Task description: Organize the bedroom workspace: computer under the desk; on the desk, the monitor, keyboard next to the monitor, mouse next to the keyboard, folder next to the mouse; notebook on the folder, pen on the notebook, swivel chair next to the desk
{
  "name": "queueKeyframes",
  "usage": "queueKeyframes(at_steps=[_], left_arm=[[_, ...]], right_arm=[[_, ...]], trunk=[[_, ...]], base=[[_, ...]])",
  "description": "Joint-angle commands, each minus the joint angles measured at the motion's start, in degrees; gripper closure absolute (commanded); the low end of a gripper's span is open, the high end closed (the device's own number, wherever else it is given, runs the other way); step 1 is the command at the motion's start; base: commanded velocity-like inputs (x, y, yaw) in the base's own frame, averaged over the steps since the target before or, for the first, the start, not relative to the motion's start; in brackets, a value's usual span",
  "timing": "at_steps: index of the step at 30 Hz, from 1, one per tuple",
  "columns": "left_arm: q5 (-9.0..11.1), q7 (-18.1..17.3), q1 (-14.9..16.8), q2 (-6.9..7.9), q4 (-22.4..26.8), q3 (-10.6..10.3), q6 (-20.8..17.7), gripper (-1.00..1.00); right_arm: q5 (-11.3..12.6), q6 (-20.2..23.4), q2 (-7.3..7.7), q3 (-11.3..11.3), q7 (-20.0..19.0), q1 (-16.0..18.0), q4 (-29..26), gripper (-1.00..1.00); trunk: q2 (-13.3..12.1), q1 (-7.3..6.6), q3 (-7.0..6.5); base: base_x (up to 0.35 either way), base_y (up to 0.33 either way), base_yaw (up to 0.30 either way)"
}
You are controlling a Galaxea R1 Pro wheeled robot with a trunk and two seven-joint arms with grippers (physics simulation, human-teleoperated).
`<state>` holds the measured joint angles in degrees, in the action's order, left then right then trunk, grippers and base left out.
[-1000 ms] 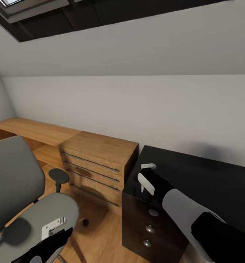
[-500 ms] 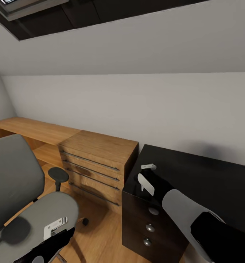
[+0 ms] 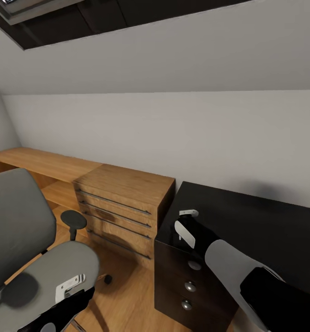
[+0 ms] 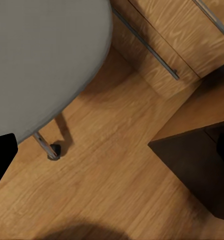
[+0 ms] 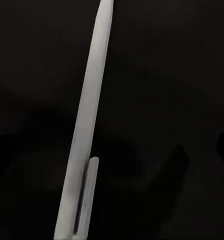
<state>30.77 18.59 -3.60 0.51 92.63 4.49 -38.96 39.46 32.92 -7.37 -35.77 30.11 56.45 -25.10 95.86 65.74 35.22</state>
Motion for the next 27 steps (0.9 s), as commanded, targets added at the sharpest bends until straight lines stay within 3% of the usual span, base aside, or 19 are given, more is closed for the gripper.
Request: queueKeyframes(at_steps=[1, 27], left_arm=[[0.6, 0.5, 0.0, 0.02, 0.1, 0.0, -0.1, -1.0], [0.6, 0.5, 0.0, 0.02, 0.1, 0.3, -0.1, -1.0]], right_arm=[[0.5, 0.2, 0.03, -0.5, 0.5, 0.1, 0.1, -1.0], [0.5, 0.2, 0.07, -0.5, 0.5, 0.1, 0.7, -1.0]], trunk=[[0.0, 0.0, 0.05], [0.4, 0.22, 0.23]], base=[[0.0, 0.0, 0.0], [0.0, 0.0, 0.0]])
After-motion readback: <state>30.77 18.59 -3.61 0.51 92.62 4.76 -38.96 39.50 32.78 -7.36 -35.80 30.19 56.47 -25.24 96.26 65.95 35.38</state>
